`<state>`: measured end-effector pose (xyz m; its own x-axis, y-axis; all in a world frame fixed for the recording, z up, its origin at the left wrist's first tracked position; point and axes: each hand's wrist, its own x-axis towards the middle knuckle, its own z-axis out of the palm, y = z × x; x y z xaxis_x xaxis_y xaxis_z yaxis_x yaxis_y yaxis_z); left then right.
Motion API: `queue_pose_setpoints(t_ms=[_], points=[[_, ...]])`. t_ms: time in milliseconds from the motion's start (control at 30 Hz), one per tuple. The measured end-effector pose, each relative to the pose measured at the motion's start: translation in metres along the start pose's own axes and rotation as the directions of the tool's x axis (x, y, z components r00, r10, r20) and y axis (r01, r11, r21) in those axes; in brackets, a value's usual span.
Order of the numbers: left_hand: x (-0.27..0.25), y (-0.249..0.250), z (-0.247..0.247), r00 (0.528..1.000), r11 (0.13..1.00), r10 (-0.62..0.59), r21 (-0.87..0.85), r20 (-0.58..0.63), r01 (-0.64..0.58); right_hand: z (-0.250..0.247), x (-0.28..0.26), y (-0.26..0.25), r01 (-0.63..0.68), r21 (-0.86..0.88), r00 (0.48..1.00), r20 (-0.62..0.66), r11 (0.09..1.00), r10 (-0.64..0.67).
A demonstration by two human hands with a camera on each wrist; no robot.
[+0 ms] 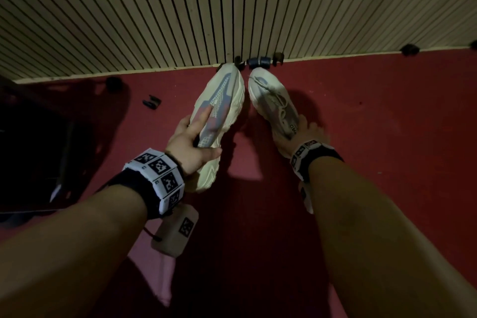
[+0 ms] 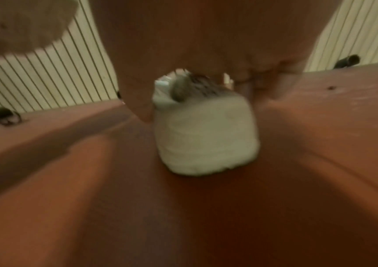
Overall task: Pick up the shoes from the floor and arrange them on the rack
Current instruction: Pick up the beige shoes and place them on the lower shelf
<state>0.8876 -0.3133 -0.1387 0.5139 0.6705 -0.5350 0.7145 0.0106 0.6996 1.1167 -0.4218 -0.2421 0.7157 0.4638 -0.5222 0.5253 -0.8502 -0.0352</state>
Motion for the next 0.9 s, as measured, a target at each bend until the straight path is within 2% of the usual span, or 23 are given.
queue_pose_setpoints(t_ms=[100,133,233,333,433,600,767,900], points=[[-0.001,0.000,-0.004,1.000,0.999,-0.027,0.030,0.012,0.026,0.009,-0.001,-0.013,-0.039,0.005,0.997,-0.071,0.999,0.040],[-0.002,-0.001,-0.005,0.999,0.999,-0.031,0.034,0.014,0.030,0.007,0.000,-0.016,-0.030,0.008,0.998,-0.060,1.000,0.031],[-0.003,-0.006,-0.007,1.000,0.999,-0.022,0.035,0.014,0.021,0.003,0.003,-0.020,0.017,0.073,0.997,0.078,0.997,-0.023],[-0.006,-0.011,-0.013,1.000,0.999,-0.019,0.032,0.011,0.018,0.012,-0.005,-0.022,0.062,-0.014,0.997,0.051,0.998,-0.061],[-0.010,-0.013,-0.023,1.000,0.999,-0.018,0.043,0.001,0.017,0.025,-0.017,-0.026,0.045,-0.012,0.996,0.084,0.999,-0.043],[-0.016,-0.022,-0.039,1.000,1.000,0.000,0.016,-0.002,0.000,0.031,-0.038,-0.033,0.043,0.051,0.998,0.044,0.998,-0.046],[-0.025,-0.036,-0.056,0.999,0.999,0.040,-0.028,-0.005,-0.040,0.033,-0.071,-0.043,0.101,0.145,0.992,-0.092,0.984,-0.088],[-0.034,-0.054,-0.075,0.993,0.993,0.116,-0.039,0.017,-0.115,0.024,-0.108,-0.055,0.119,0.200,0.992,-0.061,0.972,-0.109]])
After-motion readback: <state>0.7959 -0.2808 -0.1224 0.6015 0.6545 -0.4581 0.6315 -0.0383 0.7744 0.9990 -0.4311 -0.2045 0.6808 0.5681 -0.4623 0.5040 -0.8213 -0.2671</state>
